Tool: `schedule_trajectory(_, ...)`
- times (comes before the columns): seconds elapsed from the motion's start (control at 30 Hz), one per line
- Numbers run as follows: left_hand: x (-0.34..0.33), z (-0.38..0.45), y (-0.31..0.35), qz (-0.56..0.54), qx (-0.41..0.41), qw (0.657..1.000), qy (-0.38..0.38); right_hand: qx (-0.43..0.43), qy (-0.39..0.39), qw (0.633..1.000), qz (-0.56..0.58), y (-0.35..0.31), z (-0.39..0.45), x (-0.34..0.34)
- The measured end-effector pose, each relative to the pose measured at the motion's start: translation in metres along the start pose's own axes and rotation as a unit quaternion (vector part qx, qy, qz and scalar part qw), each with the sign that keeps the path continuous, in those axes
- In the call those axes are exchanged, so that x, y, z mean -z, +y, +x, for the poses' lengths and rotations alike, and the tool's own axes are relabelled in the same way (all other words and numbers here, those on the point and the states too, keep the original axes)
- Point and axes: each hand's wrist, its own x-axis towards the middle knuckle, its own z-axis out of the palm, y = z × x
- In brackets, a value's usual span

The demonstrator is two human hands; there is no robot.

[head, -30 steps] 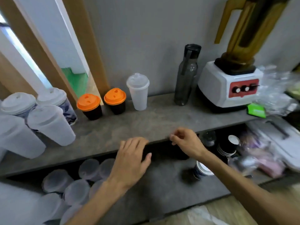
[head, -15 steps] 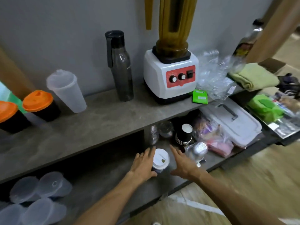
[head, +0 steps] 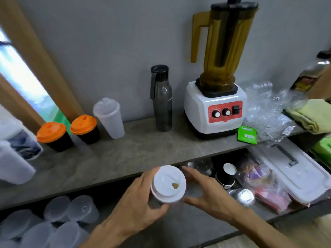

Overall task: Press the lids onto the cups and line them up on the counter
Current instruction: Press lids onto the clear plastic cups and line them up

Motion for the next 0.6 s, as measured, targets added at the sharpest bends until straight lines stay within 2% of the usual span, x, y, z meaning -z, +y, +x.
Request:
schedule_trajectory(0.13, 0.081, 0.006, -0.002, -0.011, 0.031, 0.989, 0.144, 0.035, 0.031, 0.999, -0.004, -0.045, 0.056, -0.001)
schedule_trajectory(0.3, 0.125, 0.016, -0.046, 0.02, 0.124, 0.958, 0.257, 0.096, 0.024, 0.995, 0.011, -0.118, 0.138, -0.051)
schedule_trajectory(0.37, 0.131, 0.015, -0.059, 0.03, 0.163, 0.944, 0.285, 0.115, 0.01, 0.993, 0.034, -0.146, 0.165, -0.08)
schedule_trajectory(0.47, 0.139, 0.009, -0.073, 0.051, 0.208, 0.924, 0.317, 0.114, 0.029, 0.992, 0.045, -0.17, 0.198, -0.124)
schedule_trajectory(0.6, 0.157, -0.003, -0.089, 0.099, 0.242, 0.919, 0.294, 0.105, 0.015, 0.988, 0.111, -0.178, 0.215, -0.157)
